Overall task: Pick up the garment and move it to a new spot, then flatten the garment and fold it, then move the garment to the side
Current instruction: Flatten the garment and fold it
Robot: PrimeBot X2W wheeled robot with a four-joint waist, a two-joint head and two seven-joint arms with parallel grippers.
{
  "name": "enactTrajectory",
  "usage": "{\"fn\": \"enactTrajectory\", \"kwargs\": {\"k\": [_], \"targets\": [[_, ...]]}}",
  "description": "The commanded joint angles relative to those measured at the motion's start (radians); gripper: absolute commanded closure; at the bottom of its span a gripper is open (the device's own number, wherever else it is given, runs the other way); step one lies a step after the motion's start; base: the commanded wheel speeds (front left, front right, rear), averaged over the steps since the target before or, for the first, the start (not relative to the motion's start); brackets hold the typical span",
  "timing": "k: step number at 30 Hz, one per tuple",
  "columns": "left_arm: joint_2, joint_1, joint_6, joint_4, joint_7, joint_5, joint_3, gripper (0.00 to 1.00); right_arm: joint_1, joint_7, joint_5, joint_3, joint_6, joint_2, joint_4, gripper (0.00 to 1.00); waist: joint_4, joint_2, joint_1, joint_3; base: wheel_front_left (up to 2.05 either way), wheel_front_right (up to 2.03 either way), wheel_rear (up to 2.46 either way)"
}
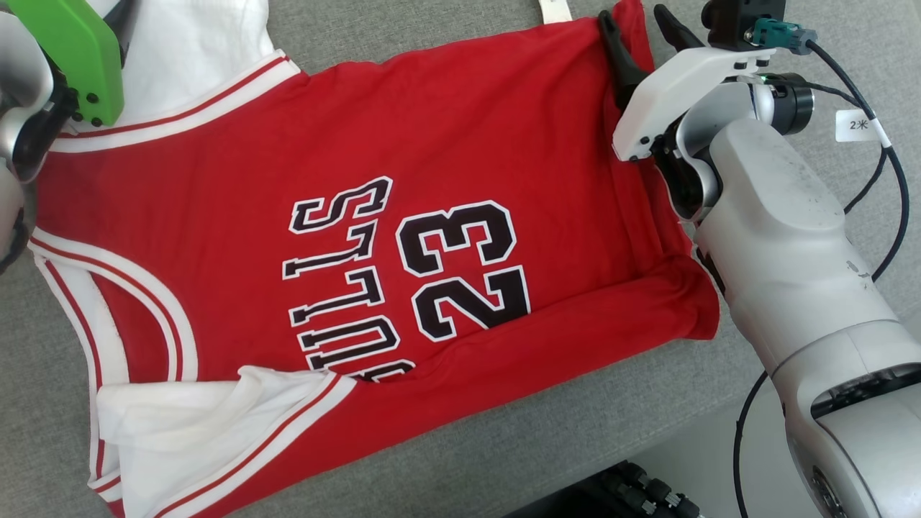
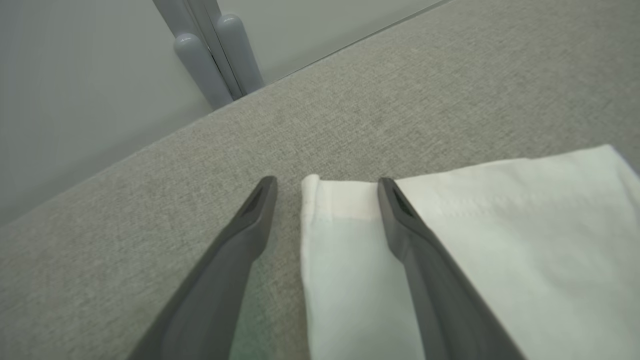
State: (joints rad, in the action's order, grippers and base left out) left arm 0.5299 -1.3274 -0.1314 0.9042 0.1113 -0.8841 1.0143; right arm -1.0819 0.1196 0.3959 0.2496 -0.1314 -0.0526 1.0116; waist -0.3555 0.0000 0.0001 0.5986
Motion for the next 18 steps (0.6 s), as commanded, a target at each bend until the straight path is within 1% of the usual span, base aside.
{"fn": "enactTrajectory", "kwargs": {"k": [1,4,5,6,7,10,18], "targets": [[0.007,-0.016,0.002,0.012,-0.007,-0.022,0.006,0.0,-0.016,0.012,0.015,0.011,0.001,0.001,0.01,0.0,-0.002,0.0,-0.0001,0.003,0.0,0.0,0.0],[0.003,-0.019,0.002,0.034,0.005,-0.035,0.023,0.0,-0.022,0.025,0.037,0.032,0.001,0.001,0.023,0.0,-0.002,0.0,-0.0001,0.003,0.0,0.0,0.0],[0.001,-0.017,0.002,0.043,0.017,-0.047,0.029,0.09,-0.025,0.029,0.046,0.04,0.001,0.001,0.028,0.0,-0.002,0.0,-0.0001,0.003,0.0,0.0,0.0],[-0.001,-0.016,0.002,0.05,0.021,-0.053,0.034,0.6,-0.028,0.033,0.052,0.045,0.001,0.002,0.033,0.0,-0.002,0.0,-0.0001,0.003,0.0,0.0,0.0],[-0.003,-0.017,0.002,0.054,0.022,-0.06,0.041,1.0,-0.032,0.037,0.059,0.051,0.001,0.002,0.036,0.0,-0.001,0.0,-0.0001,0.003,0.0,0.0,0.0],[-0.006,-0.023,0.002,0.053,0.017,-0.078,0.055,1.0,-0.038,0.05,0.071,0.064,0.001,0.002,0.049,0.0,0.004,0.0,-0.0001,-0.001,0.0,0.0,0.0],[-0.012,-0.05,0.002,0.049,-0.053,-0.109,0.074,1.0,-0.057,0.062,0.097,0.09,0.001,-0.021,0.087,0.0,0.029,0.0,-0.0001,-0.017,0.0,0.0,0.0]]}}
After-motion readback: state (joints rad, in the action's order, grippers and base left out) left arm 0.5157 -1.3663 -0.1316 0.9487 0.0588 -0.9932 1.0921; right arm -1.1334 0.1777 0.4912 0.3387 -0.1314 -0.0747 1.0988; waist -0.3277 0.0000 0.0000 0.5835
